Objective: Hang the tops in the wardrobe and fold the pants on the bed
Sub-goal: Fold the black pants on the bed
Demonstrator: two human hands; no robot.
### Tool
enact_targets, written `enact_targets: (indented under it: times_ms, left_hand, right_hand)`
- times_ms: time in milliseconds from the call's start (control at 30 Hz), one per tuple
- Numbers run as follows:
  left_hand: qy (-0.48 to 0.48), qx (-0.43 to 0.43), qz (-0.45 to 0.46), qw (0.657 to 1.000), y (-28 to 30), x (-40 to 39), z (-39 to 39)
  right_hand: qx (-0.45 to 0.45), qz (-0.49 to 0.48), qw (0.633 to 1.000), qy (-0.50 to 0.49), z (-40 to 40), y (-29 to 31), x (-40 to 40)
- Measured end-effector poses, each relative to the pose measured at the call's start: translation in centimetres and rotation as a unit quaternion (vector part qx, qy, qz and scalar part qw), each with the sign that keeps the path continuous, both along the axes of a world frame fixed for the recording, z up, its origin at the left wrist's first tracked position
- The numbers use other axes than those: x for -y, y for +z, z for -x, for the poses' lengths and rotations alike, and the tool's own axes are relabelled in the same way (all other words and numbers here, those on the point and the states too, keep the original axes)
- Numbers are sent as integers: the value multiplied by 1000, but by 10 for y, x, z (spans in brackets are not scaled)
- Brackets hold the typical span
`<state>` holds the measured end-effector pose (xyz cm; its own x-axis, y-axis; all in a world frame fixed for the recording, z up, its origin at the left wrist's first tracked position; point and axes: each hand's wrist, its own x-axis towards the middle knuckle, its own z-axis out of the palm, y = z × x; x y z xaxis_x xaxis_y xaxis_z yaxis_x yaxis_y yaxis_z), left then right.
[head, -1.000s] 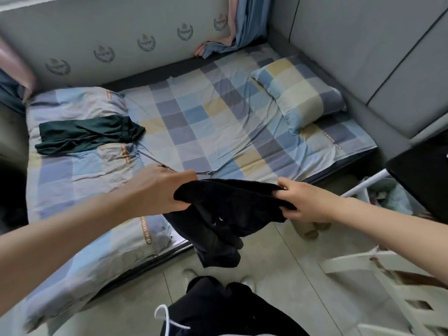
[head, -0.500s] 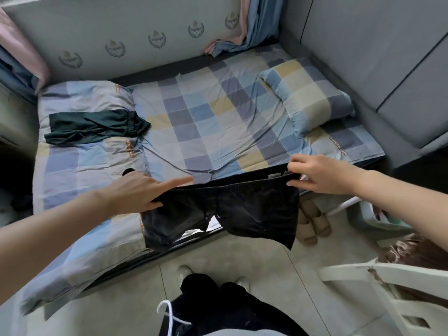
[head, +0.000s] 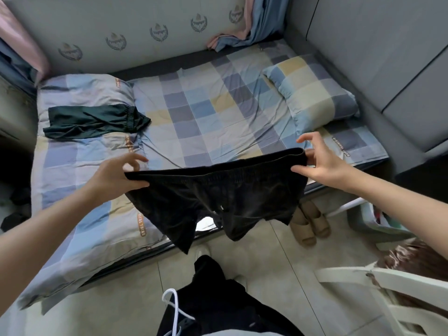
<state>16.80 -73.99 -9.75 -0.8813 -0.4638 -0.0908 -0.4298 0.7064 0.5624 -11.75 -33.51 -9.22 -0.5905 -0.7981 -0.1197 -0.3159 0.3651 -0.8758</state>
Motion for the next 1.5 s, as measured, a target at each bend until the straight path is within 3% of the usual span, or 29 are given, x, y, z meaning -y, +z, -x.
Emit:
enact_targets:
  times_ms: [100,267,333,500,633,767,900,1033,1200,1367,1433,1500]
  left_hand:
    - [112,-65,-122,984,-5,5,5]
    - [242,-161,-359,887,-24,14,24]
    - [245,-154,-401,869,-31,19,32]
    - [190,-59,-410,890,-54,64,78]
    - [176,-25,-303,936,-78,100,134]
    - [171,-37,-217,960,-126,125,191]
    - [189,-12,-202,961,-198,131,207]
    - [168,108,-193,961,-261,119,184]
    - [114,208,-250,939,-281,103,151]
    - [149,166,-299,928,-288,136,185]
    - [213,109,-292,926,-303,160,216]
    - [302,24,-312,900,-325,185,249]
  right_hand:
    - [49,-6,999,-23,11,-3,7]
    - [131,-2,989,-68,34,-11,26]
    - [145,-6,986,-87,44,-14,35]
    - [155,-45,979,-125,101,-30,87]
    - [73,-82,985,-134,152,-57,139]
    - [27,-110,982,-152,195,-113,186]
    - [16,-142,978,-151,209,-192,205]
    - [28,-207,972,-111,206,-267,200]
    - [72,-217,973,-37,215,-292,184]
    - [81,-189,979,-16,260,-296,218]
    - [77,-162,982,-51,282,-305,244]
    - [80,-125,983,-110,306,-327,275]
